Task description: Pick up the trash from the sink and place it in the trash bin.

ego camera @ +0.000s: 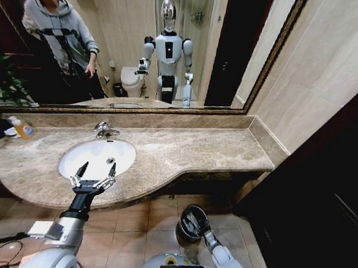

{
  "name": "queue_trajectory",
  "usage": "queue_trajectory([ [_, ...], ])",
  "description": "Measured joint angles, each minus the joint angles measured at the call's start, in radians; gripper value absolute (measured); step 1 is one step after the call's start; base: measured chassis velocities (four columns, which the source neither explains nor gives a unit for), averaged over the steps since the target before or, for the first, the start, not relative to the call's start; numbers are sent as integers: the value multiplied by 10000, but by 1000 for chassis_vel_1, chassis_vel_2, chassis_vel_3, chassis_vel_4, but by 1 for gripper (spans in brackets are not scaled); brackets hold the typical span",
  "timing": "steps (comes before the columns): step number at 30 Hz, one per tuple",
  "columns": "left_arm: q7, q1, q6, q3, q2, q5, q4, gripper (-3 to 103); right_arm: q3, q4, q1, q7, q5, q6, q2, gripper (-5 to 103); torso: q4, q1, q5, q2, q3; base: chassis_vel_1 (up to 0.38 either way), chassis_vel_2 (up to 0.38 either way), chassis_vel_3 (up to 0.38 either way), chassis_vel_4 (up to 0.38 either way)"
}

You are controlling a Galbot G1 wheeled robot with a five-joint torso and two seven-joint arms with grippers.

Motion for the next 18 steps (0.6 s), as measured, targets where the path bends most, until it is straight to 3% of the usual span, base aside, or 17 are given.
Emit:
queue_trajectory([
  [6,0,0,0,0,0,0,0,100,-1,122,-146,-5,-7,-2,4,100,0,0,0,0,0,0,0,0,0],
  [18,0,0,0,0,0,0,0,100,7,1070,-755,87,179,-59,-164,100,0,0,0,0,0,0,0,0,0],
])
